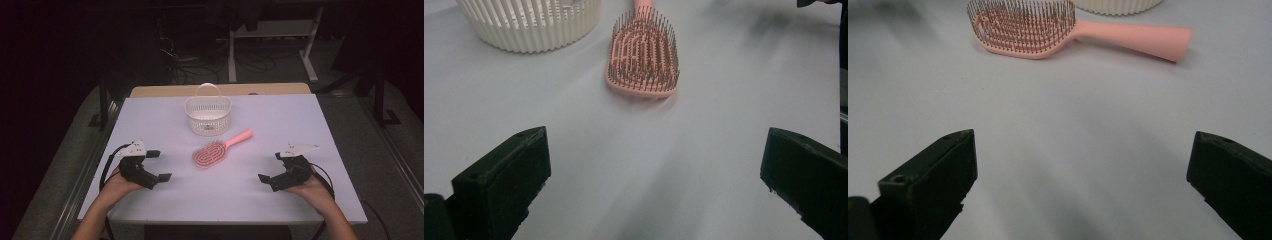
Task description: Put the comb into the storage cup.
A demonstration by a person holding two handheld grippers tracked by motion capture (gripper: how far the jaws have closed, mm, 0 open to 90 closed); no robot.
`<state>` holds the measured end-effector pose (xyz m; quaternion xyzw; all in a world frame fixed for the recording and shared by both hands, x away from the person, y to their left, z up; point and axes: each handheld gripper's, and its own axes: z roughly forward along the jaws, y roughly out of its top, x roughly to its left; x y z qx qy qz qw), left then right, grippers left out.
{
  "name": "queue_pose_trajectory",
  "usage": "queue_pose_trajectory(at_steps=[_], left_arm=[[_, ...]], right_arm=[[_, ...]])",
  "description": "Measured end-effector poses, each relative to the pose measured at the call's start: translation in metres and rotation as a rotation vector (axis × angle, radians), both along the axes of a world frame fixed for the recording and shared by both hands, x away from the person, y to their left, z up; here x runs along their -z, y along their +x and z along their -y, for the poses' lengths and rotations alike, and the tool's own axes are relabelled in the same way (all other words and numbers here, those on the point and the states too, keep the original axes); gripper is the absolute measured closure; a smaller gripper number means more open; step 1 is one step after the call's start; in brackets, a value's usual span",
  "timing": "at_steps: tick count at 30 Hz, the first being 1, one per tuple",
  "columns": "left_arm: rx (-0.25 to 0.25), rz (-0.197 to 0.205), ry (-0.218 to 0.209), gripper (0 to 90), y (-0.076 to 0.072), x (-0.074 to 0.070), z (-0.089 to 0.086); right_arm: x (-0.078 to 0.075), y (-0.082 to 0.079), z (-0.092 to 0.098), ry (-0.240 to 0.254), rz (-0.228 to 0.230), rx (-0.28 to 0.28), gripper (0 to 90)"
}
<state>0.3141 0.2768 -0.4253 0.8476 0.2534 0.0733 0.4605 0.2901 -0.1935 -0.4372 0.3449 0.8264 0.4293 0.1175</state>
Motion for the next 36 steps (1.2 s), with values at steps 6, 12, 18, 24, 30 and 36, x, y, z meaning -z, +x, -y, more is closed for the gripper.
queue_pose_trajectory(at_steps=[6, 12, 18, 24, 30, 36], left_arm=[[0.004, -0.005, 0.003, 0.0, 0.001, 0.001, 0.001], [0.010, -0.009, -0.004, 0.0, 0.001, 0.001, 0.002], [-0.004, -0.013, -0.014, 0.0, 0.004, 0.000, 0.001], [-0.003, -0.009, -0.008, 0.0, 0.002, 0.001, 0.001], [-0.004, -0.011, -0.015, 0.0, 0.003, 0.001, -0.001], [-0.004, -0.015, -0.023, 0.0, 0.002, 0.002, -0.003]], right_arm=[[0.000, -0.001, 0.001, 0.000, 0.001, 0.004, 0.0], [-0.001, 0.000, 0.001, -0.001, -0.001, 0.008, 0.0], [-0.001, 0.003, 0.002, 0.010, -0.002, 0.006, 0.0], [-0.004, 0.008, 0.000, -0.001, -0.004, 0.009, 0.0], [-0.007, 0.013, -0.004, -0.009, -0.005, 0.008, 0.0], [-0.011, 0.021, -0.008, -0.007, -0.007, 0.007, 0.0]])
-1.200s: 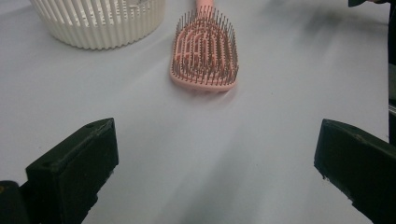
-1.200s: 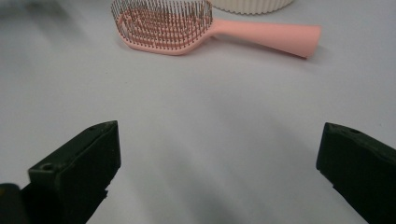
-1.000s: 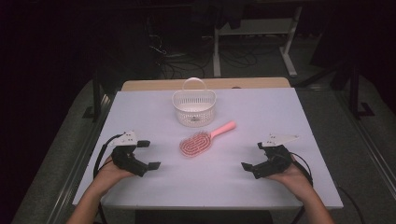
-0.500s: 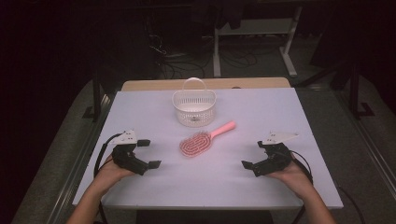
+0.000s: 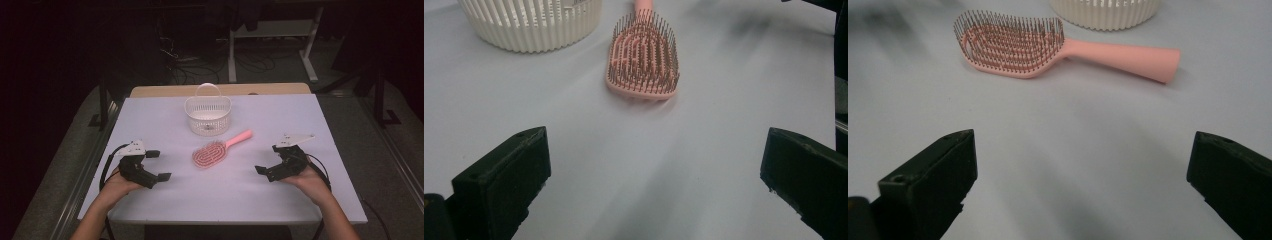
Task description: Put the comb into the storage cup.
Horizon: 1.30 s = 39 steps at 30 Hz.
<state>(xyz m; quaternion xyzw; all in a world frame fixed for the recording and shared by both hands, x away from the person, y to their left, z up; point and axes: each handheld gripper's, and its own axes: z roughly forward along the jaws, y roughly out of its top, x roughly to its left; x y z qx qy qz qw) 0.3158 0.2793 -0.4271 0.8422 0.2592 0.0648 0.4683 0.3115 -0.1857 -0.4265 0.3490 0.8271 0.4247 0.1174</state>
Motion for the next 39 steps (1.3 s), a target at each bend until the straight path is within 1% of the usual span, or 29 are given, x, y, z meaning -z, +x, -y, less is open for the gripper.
queue_pose_trajectory(at_steps=[7, 12, 18, 21, 27, 32, 39], left_arm=[[0.000, -0.001, -0.005, 0.0, 0.000, 0.000, 0.001], [-0.004, -0.003, -0.010, 0.0, 0.000, 0.001, 0.002], [-0.002, -0.005, -0.005, 0.0, -0.001, 0.001, 0.002], [-0.004, -0.004, -0.012, 0.0, 0.000, 0.001, 0.002], [-0.001, -0.005, -0.009, 0.0, 0.000, 0.001, 0.002], [0.001, -0.005, -0.006, 0.0, -0.001, 0.001, 0.003], [0.007, -0.007, -0.003, 0.0, -0.001, 0.002, 0.005]], right_arm=[[-0.002, 0.009, -0.002, -0.001, -0.001, -0.001, 0.0], [-0.003, 0.014, -0.004, -0.007, -0.010, 0.000, 0.0], [-0.004, 0.022, -0.005, -0.015, -0.017, 0.001, 0.0], [-0.006, 0.027, -0.006, -0.018, -0.019, 0.009, 0.0], [-0.008, 0.035, -0.008, -0.020, -0.023, 0.013, 0.0], [-0.011, 0.041, -0.009, -0.038, -0.025, 0.015, 0.0], [-0.012, 0.050, -0.013, -0.054, -0.040, 0.030, 0.0]])
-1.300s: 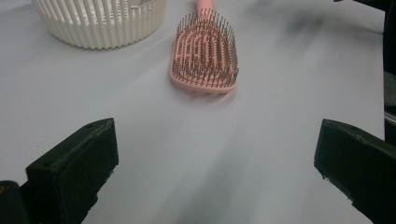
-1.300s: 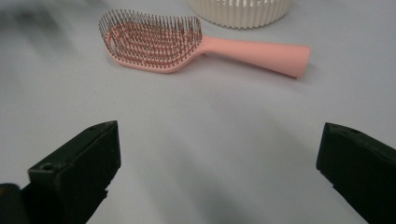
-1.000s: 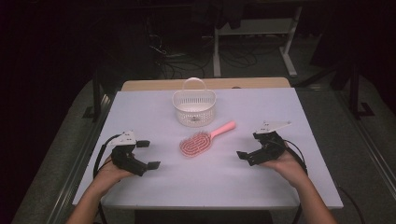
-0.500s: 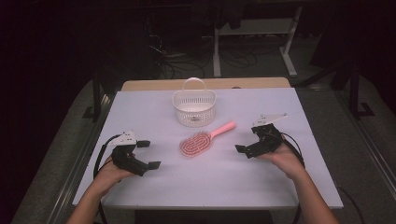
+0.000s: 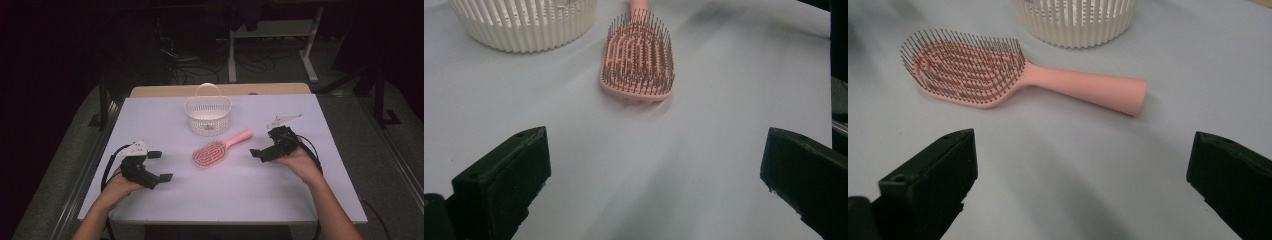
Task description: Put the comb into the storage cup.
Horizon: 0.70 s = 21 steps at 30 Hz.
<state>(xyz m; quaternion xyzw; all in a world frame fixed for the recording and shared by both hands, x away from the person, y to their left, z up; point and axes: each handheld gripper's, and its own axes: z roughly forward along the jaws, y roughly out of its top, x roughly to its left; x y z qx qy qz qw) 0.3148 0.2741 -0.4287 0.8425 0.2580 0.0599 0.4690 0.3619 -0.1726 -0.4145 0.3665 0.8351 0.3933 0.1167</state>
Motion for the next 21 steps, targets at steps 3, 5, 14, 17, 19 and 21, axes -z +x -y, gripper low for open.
queue_pose_trajectory(at_steps=[3, 5, 14, 17, 19, 21], left_arm=[[0.003, -0.002, 0.003, 0.0, 0.000, 0.000, 0.001], [0.004, -0.003, 0.002, 0.0, 0.000, 0.000, 0.001], [0.003, -0.003, -0.003, 0.0, 0.000, 0.001, 0.001], [0.003, -0.004, -0.005, 0.0, 0.000, 0.001, 0.001], [0.003, -0.004, -0.006, 0.0, 0.000, 0.000, 0.001], [0.003, -0.003, -0.005, 0.0, 0.000, 0.000, 0.001]], right_arm=[[0.000, 0.004, -0.003, -0.015, 0.001, -0.001, 0.0], [0.000, 0.007, -0.005, -0.018, 0.001, -0.001, 0.0], [-0.003, 0.019, -0.014, -0.039, -0.012, -0.010, 5.2], [-0.005, 0.022, -0.018, -0.046, -0.013, -0.017, 7.8], [-0.006, 0.024, -0.020, -0.048, -0.016, -0.019, 10.3], [-0.008, 0.027, -0.022, -0.054, -0.019, -0.024, 13.0]])
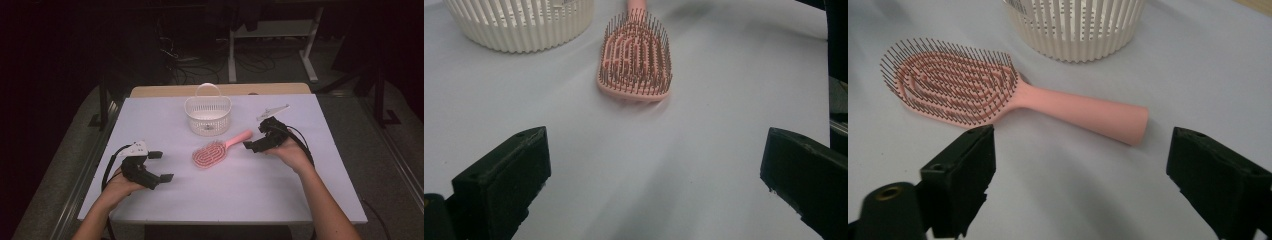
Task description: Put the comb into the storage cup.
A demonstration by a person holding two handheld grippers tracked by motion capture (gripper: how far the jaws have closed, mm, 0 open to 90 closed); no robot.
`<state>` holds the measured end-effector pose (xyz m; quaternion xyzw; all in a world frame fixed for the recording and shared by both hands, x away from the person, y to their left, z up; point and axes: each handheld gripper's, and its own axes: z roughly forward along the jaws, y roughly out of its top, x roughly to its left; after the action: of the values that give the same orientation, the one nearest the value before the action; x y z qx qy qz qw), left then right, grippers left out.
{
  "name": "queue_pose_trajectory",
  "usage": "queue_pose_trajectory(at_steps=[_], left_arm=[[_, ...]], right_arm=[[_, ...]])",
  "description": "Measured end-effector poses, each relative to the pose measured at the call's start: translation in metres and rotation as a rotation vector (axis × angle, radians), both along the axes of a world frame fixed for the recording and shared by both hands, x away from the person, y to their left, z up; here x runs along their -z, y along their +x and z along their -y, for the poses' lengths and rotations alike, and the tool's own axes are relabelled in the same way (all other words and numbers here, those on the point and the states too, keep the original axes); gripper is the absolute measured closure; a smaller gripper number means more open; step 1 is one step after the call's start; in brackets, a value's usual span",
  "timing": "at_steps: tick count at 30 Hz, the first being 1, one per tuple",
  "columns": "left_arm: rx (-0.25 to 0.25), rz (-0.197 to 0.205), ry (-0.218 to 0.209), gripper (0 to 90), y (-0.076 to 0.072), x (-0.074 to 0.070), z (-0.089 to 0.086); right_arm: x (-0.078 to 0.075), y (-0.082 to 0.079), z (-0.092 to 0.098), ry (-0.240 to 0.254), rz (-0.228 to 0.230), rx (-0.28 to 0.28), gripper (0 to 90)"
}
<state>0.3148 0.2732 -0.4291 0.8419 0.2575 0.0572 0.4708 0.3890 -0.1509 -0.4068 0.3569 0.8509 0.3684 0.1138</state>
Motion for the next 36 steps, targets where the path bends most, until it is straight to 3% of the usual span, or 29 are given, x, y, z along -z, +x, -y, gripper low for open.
queue_pose_trajectory(at_steps=[6, 26, 36], left_arm=[[0.003, 0.004, 0.000, 0.0, 0.000, 0.000, 0.001], [0.012, -0.008, -0.002, 0.0, 0.000, 0.000, 0.001], [0.017, -0.001, 0.003, 0.0, 0.000, 0.000, 0.001]], right_arm=[[-0.003, 0.007, -0.006, -0.006, -0.011, -0.005, 22.5], [0.003, 0.035, -0.021, -0.065, -0.038, -0.015, 67.7], [0.006, 0.048, -0.027, -0.081, -0.056, -0.019, 84.0]])
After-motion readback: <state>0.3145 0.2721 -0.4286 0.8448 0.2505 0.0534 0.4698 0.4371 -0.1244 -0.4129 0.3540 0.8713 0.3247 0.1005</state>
